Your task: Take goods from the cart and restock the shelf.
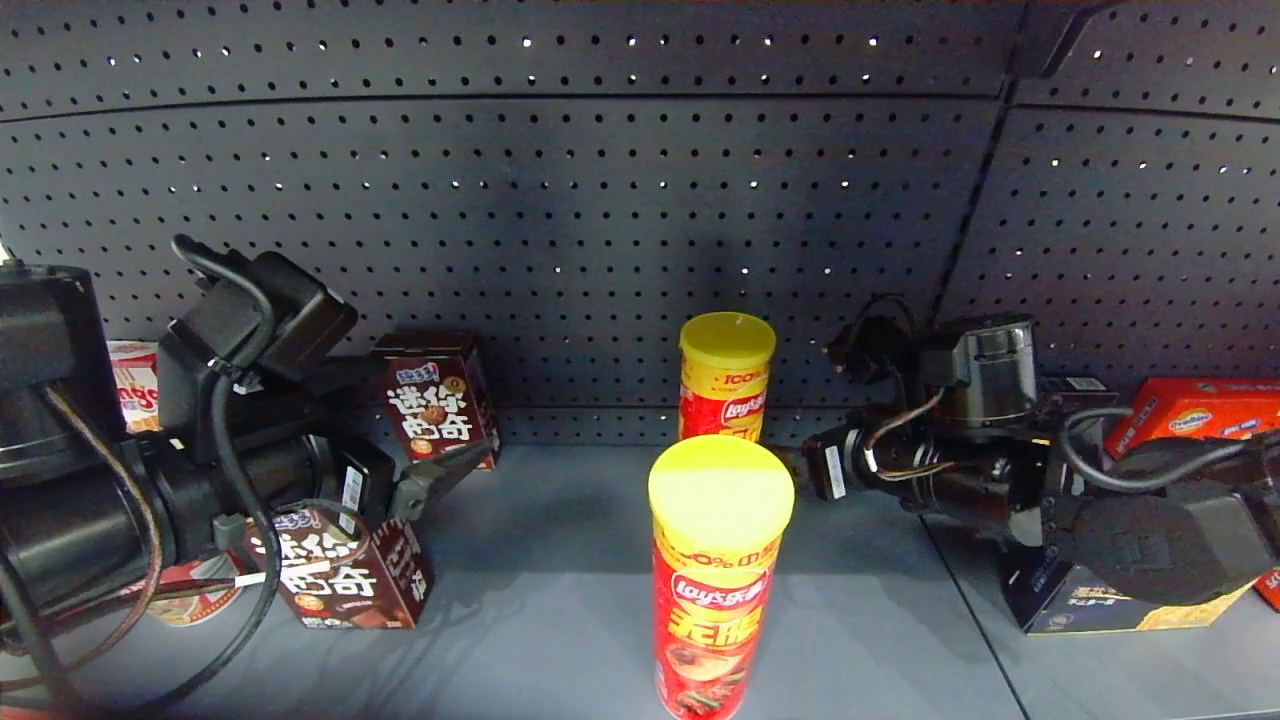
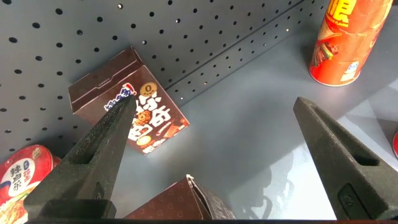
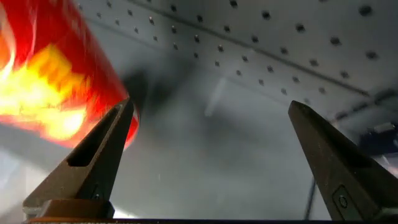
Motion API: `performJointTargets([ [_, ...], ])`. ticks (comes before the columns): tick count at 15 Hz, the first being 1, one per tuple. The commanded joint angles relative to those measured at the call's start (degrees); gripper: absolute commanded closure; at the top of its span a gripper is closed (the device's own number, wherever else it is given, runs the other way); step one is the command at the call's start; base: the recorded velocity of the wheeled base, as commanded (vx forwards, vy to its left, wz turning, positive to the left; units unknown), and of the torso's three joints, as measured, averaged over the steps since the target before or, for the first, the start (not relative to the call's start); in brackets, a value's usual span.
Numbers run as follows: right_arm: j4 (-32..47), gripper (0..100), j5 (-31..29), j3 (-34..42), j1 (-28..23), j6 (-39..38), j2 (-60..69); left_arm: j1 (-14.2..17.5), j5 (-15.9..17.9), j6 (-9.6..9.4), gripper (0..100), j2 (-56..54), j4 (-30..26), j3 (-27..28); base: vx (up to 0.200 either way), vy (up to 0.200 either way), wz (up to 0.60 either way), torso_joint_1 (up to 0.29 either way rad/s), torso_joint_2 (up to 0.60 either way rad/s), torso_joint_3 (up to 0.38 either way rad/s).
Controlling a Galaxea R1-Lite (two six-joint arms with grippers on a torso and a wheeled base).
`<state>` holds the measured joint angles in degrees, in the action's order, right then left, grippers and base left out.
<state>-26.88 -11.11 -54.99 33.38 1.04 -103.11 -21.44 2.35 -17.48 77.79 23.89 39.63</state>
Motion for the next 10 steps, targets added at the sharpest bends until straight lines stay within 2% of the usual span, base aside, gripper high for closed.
performJointTargets([
  [1,-0.2,0,0.0,-1.2,0.7,0.0,-2.4,0.0,0.0,-0.01,0,0.0,0.0,-0.1,0.000,0.000,0.00,0.000,0.00,0.000],
  [10,-0.2,0,0.0,-1.3,2.7,0.0,-3.1,0.0,0.1,-0.01,0,0.0,0.0,-0.2,0.000,0.000,0.00,0.000,0.00,0.000],
])
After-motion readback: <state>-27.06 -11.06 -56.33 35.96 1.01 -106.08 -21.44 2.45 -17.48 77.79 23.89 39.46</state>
